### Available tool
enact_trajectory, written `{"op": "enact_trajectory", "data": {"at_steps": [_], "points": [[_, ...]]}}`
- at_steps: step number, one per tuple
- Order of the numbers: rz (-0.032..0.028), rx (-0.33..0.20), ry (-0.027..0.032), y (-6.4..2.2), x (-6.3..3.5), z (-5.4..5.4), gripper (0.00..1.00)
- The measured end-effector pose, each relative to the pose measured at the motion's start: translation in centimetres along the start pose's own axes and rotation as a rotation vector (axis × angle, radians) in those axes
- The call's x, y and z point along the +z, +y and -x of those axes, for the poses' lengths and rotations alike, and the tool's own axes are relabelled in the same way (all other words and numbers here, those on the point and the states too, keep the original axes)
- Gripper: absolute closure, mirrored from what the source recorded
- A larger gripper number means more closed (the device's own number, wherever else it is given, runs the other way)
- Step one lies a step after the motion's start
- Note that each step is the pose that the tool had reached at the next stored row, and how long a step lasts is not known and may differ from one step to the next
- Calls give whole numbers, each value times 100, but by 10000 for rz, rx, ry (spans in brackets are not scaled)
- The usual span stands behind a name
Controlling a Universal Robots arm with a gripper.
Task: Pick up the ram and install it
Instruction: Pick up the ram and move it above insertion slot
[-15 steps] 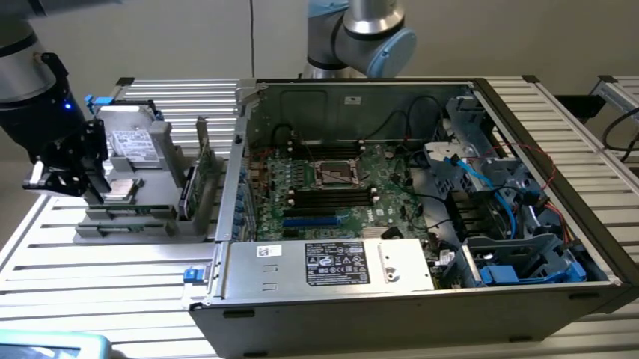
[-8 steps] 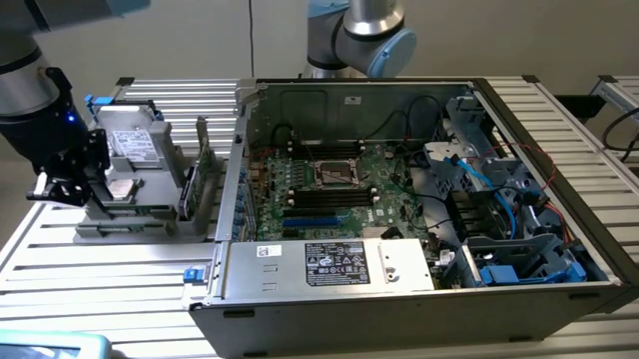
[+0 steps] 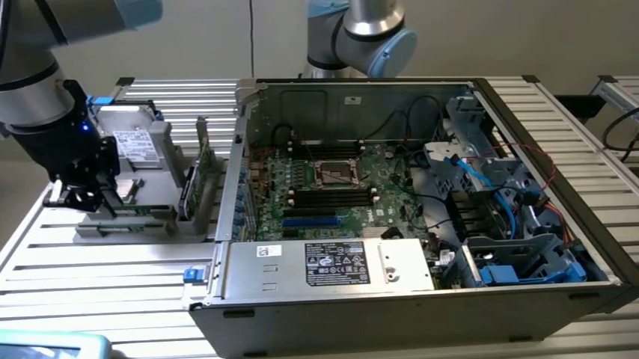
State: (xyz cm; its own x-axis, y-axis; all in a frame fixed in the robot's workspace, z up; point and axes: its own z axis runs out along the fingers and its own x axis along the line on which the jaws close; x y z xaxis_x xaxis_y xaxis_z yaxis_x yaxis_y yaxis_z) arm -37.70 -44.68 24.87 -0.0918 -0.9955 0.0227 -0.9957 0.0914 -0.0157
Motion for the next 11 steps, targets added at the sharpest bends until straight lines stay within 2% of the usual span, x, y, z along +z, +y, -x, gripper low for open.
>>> {"op": "enact_trajectory", "data": {"at_steps": [6, 11], "points": [[-22, -1005, -12, 1, 95, 2, 69], [-19, -909, -12, 3, 186, 4, 69]]}}
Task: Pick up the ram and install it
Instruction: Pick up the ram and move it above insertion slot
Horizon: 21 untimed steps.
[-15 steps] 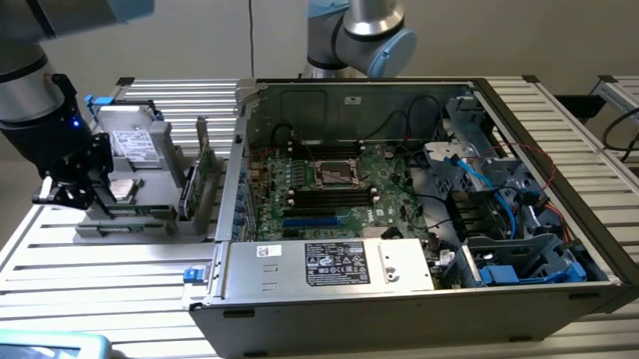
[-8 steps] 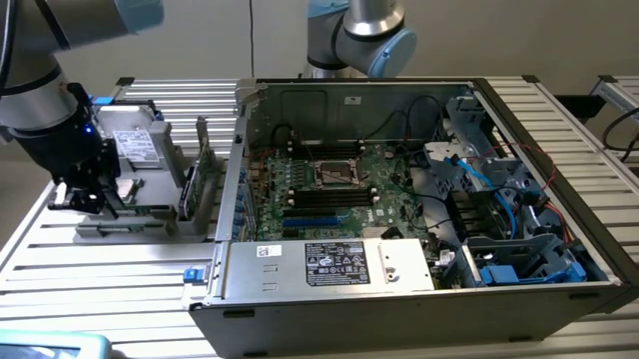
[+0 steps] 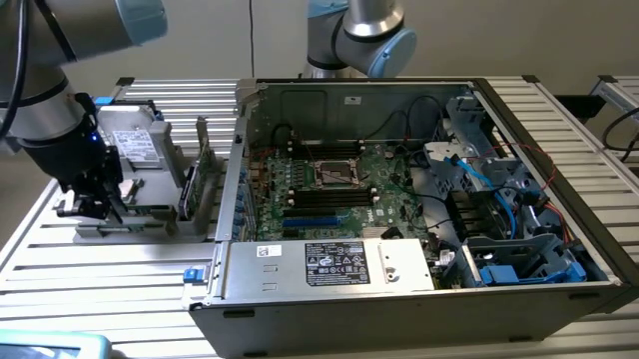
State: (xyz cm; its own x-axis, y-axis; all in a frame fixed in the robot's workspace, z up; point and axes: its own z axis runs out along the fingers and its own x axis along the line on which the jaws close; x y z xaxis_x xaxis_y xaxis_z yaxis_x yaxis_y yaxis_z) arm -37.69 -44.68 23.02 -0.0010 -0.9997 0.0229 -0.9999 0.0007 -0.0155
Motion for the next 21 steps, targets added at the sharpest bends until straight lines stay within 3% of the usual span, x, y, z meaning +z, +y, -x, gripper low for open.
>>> {"op": "enact_trajectory", "data": {"at_steps": [7, 13, 21], "points": [[21, 895, -25, 2, 125, 5, 69], [20, 924, -26, 2, 141, 45, 69], [25, 925, -65, 4, 247, 48, 69]]}}
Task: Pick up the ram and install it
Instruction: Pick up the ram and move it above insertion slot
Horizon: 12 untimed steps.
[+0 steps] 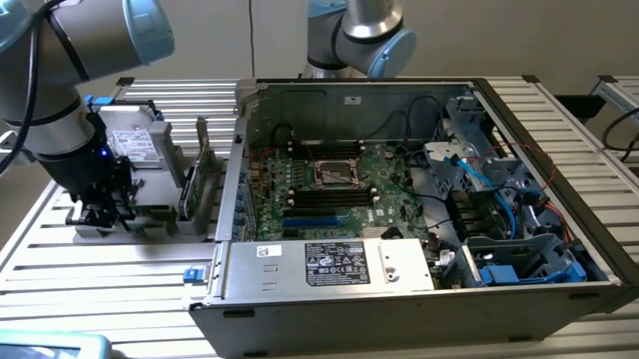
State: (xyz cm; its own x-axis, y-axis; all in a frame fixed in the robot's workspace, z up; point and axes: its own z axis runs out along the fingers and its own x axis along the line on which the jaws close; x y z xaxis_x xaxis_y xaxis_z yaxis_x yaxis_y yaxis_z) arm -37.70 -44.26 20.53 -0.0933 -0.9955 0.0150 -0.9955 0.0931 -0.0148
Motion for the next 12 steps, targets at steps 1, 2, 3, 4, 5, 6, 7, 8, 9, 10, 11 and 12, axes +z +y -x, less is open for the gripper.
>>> {"op": "enact_trajectory", "data": {"at_steps": [1, 2, 3, 4, 5, 6, 7, 8, 9, 10, 11, 12], "points": [[-1, 0, -1, 0, 6, 0, 69], [-2, 0, -2, 0, 14, 1, 69], [-2, 0, -1, 0, 26, 1, 69], [-2, -1, -2, 0, 41, 2, 69], [-1, -1, -2, 0, 54, 2, 69], [-1, -1, -2, 0, 60, 2, 69], [0, 0, -1, 1, 60, 2, 69], [0, 0, -1, 1, 60, 3, 69], [0, 0, -1, 1, 60, 2, 69], [0, 0, -1, 1, 60, 2, 69], [0, 0, -1, 1, 60, 3, 71], [-1, 0, -2, 1, 60, 3, 78]]}}
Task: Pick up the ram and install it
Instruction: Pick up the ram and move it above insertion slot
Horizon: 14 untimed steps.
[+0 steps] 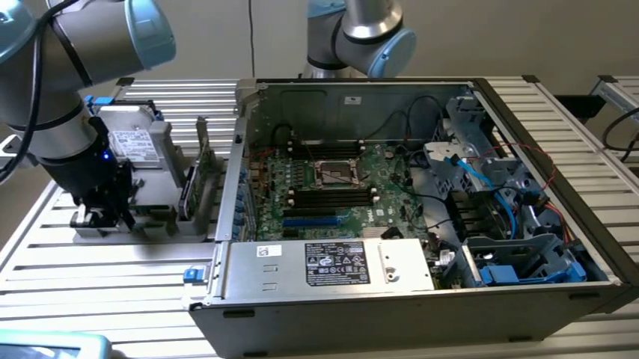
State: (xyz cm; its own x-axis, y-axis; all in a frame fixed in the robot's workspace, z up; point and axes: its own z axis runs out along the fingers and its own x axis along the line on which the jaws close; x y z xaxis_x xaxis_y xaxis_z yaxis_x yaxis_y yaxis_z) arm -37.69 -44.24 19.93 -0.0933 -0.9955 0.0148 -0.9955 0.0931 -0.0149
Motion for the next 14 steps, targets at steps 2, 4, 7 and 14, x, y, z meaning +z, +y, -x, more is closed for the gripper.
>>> {"op": "enact_trajectory", "data": {"at_steps": [2, 4, 7, 14], "points": [[0, 0, 0, 0, 0, 0, 85], [0, 0, 0, 0, 0, 0, 85], [-2, 0, -1, 5, -15, -1, 85], [0, 0, 0, 55, -315, -17, 85]]}}
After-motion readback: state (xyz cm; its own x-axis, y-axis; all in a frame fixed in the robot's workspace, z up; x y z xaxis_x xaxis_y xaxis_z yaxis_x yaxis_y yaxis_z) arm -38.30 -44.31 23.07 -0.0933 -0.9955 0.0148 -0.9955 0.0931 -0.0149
